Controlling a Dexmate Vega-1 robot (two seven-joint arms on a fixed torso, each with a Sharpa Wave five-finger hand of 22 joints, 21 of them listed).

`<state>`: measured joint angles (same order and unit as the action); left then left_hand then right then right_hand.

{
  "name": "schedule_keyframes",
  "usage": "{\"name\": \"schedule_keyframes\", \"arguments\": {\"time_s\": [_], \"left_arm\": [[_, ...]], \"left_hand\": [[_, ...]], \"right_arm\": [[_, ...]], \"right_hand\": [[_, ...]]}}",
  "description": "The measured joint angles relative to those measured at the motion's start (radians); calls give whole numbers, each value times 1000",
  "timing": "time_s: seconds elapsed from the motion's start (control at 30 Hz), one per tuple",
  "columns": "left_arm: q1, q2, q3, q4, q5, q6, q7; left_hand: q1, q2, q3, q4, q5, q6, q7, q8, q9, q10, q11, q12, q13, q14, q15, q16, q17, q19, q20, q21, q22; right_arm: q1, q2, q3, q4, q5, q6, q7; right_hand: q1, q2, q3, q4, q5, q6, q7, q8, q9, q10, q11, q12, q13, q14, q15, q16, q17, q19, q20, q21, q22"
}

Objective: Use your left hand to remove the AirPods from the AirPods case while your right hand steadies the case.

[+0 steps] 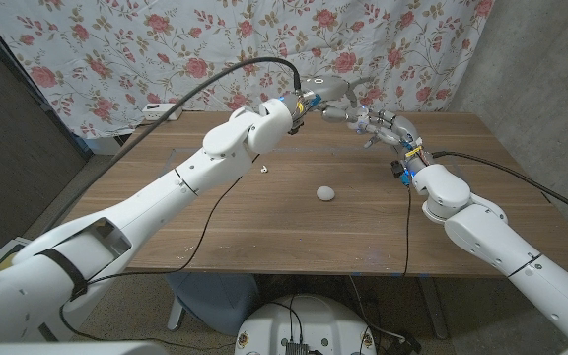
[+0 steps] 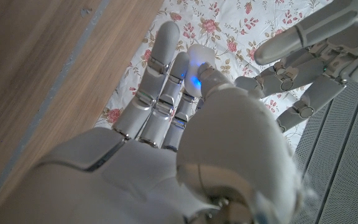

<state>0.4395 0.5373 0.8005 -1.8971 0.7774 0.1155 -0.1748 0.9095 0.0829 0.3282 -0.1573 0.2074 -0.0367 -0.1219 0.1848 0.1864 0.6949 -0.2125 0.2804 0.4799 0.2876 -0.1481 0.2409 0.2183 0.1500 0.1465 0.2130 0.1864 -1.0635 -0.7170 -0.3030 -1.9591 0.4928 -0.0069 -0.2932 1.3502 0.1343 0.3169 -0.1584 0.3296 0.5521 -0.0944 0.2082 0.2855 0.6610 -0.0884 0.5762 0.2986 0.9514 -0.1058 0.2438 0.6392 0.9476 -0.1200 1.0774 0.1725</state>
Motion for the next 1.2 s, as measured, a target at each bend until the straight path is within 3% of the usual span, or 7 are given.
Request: {"name": "schedule_keyframes", "arguments": {"time_s": [1.2], "left_arm": [[-8, -19, 26, 24, 21, 22, 20]], "left_hand": [[8, 8, 0, 0, 1, -8, 2, 5, 0, 0, 0, -15, 6, 0, 0, 7, 0, 4, 4, 0, 0]], "right_arm": [[-3, 23, -18, -14, -113, 6, -45]], "right_hand": [[-8, -5, 0, 0, 2, 7, 7, 0, 0, 5, 2, 0, -1, -2, -2, 0, 0, 0, 0, 6, 0]]}}
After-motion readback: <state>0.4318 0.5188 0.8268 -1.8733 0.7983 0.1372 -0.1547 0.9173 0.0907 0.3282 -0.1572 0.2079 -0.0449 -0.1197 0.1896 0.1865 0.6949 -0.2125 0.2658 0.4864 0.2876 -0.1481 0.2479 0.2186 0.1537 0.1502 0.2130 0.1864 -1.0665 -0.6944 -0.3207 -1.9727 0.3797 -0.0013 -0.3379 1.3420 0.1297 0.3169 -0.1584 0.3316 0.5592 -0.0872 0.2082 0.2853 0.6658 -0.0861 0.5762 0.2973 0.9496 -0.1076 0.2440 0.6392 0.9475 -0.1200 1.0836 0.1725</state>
